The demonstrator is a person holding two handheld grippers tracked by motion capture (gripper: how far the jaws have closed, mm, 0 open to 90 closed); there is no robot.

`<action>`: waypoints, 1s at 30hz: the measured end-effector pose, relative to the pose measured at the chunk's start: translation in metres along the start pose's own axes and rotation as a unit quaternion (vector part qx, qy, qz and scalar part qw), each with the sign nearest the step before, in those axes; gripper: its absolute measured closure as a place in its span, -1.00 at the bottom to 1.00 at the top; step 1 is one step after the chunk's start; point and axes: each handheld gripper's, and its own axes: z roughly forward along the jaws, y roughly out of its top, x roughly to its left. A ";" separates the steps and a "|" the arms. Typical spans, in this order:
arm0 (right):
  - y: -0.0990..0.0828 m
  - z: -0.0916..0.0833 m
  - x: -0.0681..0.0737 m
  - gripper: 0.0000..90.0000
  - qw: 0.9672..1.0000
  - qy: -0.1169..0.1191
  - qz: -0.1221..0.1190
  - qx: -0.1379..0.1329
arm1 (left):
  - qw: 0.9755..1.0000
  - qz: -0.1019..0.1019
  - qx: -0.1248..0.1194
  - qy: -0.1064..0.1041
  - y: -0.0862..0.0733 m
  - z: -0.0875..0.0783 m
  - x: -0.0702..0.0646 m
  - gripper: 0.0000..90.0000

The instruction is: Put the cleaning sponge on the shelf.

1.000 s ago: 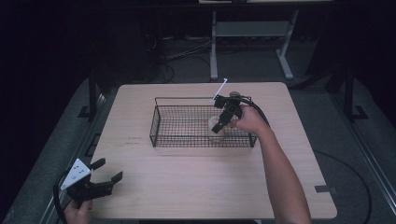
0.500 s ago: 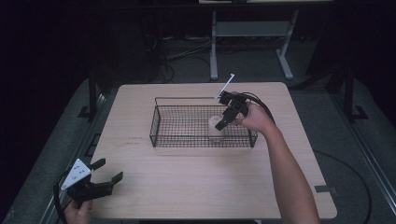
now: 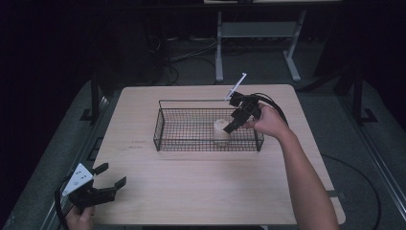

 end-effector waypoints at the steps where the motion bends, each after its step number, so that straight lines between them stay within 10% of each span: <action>1: 0.000 -0.001 0.001 -0.57 1.000 0.000 -0.003 0.000 | 1.000 -0.001 0.000 0.001 0.000 0.000 0.000 -0.69; 30: -0.039 -0.017 0.023 -0.57 1.000 0.002 -0.007 -0.016 | 1.000 -0.003 0.001 0.001 0.000 0.001 -0.001 -0.69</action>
